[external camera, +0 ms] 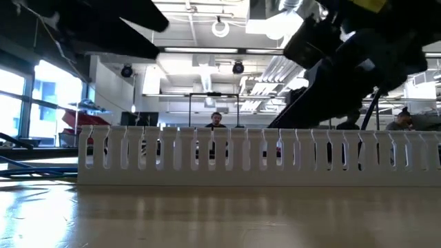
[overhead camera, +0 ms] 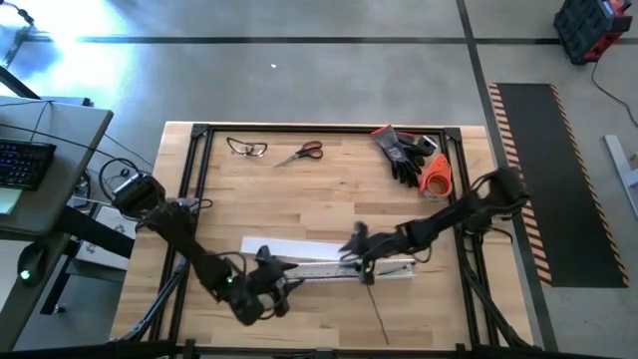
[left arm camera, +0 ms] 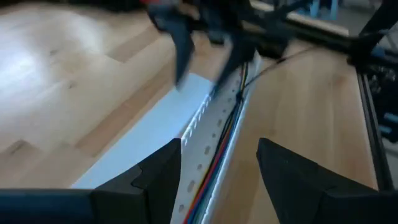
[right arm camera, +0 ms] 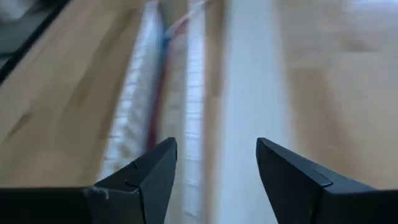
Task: Ziptie cables
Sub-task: Put the zip-tied cable into the white cable duct, then close the white cable duct lid
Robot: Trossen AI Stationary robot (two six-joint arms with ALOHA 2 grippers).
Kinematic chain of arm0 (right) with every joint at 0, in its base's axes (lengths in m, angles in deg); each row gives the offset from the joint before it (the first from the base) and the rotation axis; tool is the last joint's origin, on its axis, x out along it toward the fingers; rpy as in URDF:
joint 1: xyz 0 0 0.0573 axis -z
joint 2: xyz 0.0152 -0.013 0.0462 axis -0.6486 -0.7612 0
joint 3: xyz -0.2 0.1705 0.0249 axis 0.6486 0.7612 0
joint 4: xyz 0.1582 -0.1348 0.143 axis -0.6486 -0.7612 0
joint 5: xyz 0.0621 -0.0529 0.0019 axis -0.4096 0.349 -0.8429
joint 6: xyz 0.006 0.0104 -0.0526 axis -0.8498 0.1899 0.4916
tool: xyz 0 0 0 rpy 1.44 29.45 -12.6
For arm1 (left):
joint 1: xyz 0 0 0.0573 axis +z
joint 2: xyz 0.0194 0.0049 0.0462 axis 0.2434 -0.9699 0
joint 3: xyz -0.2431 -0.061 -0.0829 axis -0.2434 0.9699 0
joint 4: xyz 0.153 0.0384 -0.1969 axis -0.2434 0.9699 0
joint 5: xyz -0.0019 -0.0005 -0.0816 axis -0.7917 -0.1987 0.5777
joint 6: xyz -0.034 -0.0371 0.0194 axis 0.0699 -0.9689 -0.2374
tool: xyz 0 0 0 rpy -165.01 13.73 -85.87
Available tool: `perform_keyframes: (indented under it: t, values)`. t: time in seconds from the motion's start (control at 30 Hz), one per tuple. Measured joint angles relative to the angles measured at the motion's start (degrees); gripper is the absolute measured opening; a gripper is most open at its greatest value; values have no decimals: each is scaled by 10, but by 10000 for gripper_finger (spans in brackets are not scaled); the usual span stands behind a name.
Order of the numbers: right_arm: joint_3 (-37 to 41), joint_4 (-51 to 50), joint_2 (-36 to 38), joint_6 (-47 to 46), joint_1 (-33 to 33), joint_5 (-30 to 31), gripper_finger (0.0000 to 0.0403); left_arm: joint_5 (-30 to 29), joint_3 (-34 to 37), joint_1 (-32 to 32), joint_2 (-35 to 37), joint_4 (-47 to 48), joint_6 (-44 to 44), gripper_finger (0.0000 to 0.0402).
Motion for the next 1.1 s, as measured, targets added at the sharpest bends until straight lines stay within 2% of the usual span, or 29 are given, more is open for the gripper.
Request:
perform_keyframes:
  t: [0.1,0.27,0.43,0.6,0.7,0.77,0.93,1.1]
  values:
    - [-63,-38,-51,18,-9,-40,204,-31,0,-20,-3,1,-25,192]
    - [-182,-164,-113,67,-15,-57,204,-41,0,-31,-3,0,-33,192]
    - [-247,-173,-119,79,-17,-70,204,-41,0,-31,-3,0,-32,192]
    - [-267,-162,-113,108,-15,-58,204,-40,0,-31,-3,5,-32,192]
    - [-258,-135,-112,111,2,-27,207,-38,0,-37,-3,8,-33,192]
    - [-256,-129,-112,115,21,-34,215,-39,0,-42,-3,7,-32,192]
    - [-257,-97,-126,117,78,-83,261,-40,0,-48,-3,8,-33,192]
    - [-276,-91,-191,122,98,-85,311,-41,0,-48,-3,9,-37,192]
